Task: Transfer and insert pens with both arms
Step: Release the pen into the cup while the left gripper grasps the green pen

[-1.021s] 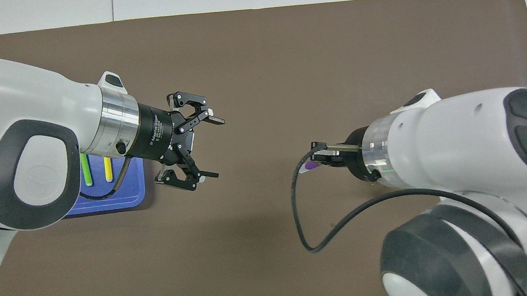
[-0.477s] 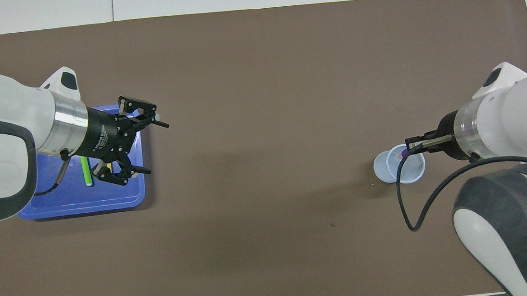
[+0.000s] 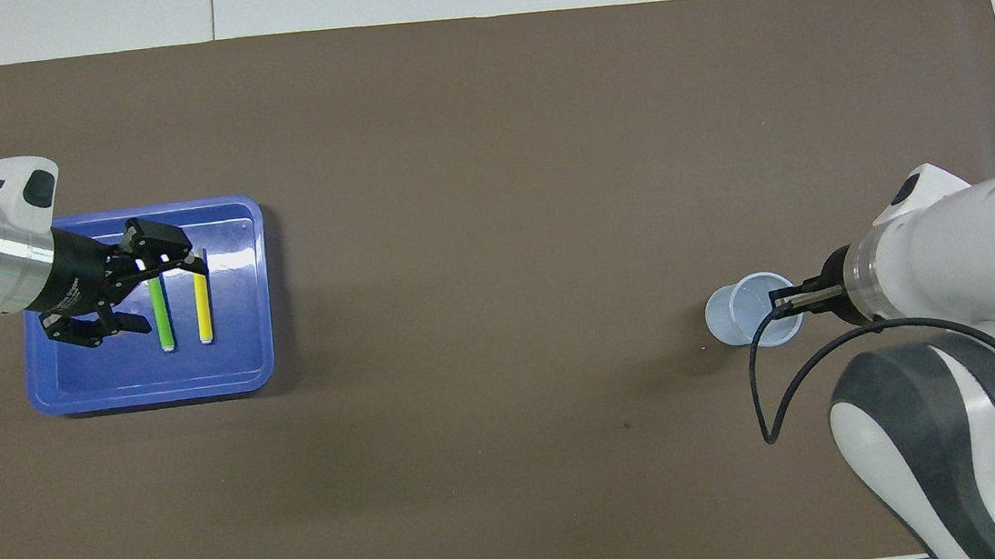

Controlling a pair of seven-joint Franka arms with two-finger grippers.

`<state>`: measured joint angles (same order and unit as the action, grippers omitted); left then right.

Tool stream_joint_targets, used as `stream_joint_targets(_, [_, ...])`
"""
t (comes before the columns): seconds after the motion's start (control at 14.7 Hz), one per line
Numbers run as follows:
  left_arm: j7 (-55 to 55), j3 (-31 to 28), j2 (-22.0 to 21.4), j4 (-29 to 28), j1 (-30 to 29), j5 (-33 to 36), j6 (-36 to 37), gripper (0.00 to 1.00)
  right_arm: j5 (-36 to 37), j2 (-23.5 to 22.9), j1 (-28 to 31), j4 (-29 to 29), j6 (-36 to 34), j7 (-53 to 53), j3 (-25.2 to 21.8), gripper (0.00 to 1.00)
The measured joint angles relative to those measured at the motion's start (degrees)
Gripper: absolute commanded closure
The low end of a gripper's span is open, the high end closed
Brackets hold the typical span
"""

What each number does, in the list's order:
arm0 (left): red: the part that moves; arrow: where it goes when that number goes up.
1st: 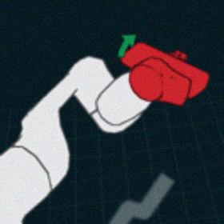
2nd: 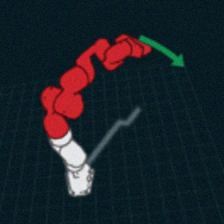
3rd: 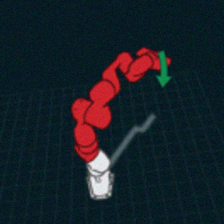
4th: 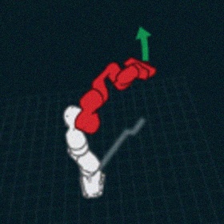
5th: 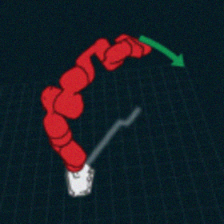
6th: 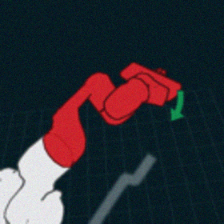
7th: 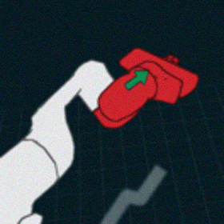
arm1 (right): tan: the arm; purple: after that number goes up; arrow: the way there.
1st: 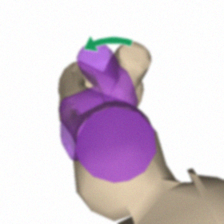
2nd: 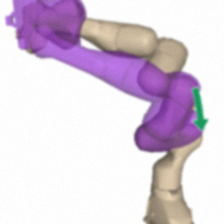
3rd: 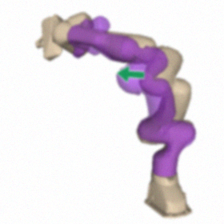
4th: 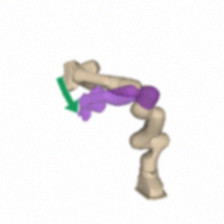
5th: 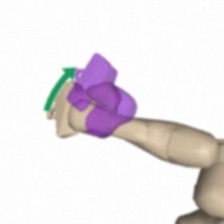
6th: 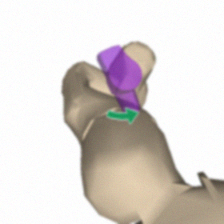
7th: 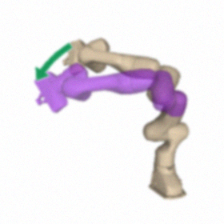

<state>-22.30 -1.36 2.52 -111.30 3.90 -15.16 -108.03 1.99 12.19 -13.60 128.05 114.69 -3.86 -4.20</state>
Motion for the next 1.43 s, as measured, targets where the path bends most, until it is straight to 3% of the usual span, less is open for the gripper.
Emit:
stream_joint_targets(0.27, [12.2,0.0,3.1,-2.4,-1.5,6.9,-7.7,0.00,0.2,-1.9,2.3,1.3,2.2,1.8,-0.1,1.00])
stream_joint_targets(0.48, [19.2,0.0,6.1,-4.1,-2.0,11.2,-14.2,0.00,0.2,-3.1,2.5,2.0,3.7,1.8,0.0,0.92])
stream_joint_targets(0.54, [20.6,0.0,7.0,-5.0,-2.1,11.8,-16.8,0.00,0.2,-3.1,2.5,2.3,3.7,1.8,0.0,0.83])
stream_joint_targets(0.75, [24.0,0.0,9.3,-6.8,-2.4,12.7,-21.7,0.03,0.2,-3.1,2.5,2.8,3.8,1.8,0.1,0.08])
stream_joint_targets(0.82, [24.5,0.0,9.9,-7.0,-2.6,13.0,-22.6,0.05,0.2,-3.1,2.5,2.8,3.9,1.8,0.2,0.00])
stream_joint_targets(0.95, [25.0,0.0,10.9,-7.3,-2.8,13.3,-24.2,0.12,0.2,-3.1,2.4,2.8,4.2,1.8,0.4,0.00])
stream_joint_targets(1.16, [25.3,0.1,11.9,-7.4,-2.8,13.5,-25.5,0.30,-0.2,-3.1,2.1,1.0,4.9,1.8,0.6,0.00])
stream_joint_targets(1.43, [25.8,0.1,12.4,-7.5,-3.1,13.6,-26.1,0.42,-9.7,-3.1,-1.1,-2.6,4.9,0.9,0.8,0.00])
